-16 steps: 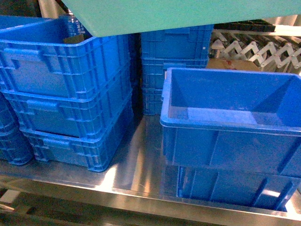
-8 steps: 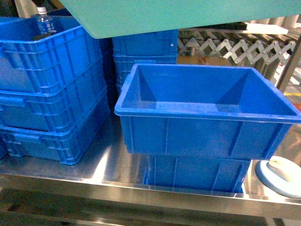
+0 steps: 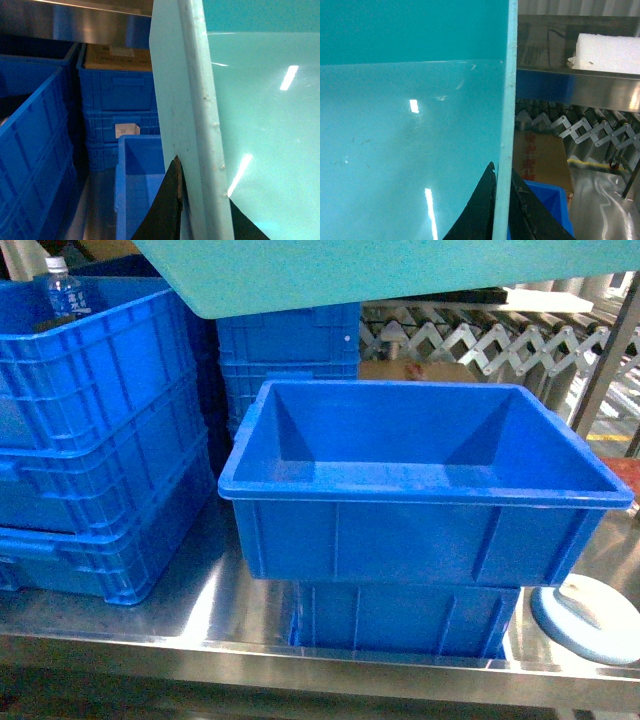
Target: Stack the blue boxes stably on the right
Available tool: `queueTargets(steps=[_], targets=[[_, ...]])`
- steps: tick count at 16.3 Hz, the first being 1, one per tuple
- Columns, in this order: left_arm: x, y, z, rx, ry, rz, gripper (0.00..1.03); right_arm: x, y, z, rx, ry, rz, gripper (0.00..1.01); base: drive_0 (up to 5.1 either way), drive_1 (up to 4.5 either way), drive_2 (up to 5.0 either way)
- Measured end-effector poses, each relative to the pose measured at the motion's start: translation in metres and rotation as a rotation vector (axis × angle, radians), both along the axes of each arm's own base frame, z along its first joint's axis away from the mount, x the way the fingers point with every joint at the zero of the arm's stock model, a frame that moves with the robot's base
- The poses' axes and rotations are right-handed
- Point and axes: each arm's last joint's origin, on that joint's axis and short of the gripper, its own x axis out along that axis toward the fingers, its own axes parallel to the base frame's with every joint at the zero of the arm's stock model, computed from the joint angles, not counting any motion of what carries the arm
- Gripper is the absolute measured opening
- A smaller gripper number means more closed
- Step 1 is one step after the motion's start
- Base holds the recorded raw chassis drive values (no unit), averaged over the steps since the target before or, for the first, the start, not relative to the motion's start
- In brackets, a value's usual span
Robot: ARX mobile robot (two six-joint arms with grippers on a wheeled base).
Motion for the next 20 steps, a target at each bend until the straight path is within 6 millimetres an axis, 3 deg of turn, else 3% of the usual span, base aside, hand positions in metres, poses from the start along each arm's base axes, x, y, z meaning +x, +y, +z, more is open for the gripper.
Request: queueTargets(steps=[20], targets=[[0.0019,0.0017,-0.0019,0.001,0.005,0.000,0.05,0.0010,0.0009,-0.0010,0.000,-0.001,0.003,0.07,-1.9,-1.86,-1.9]])
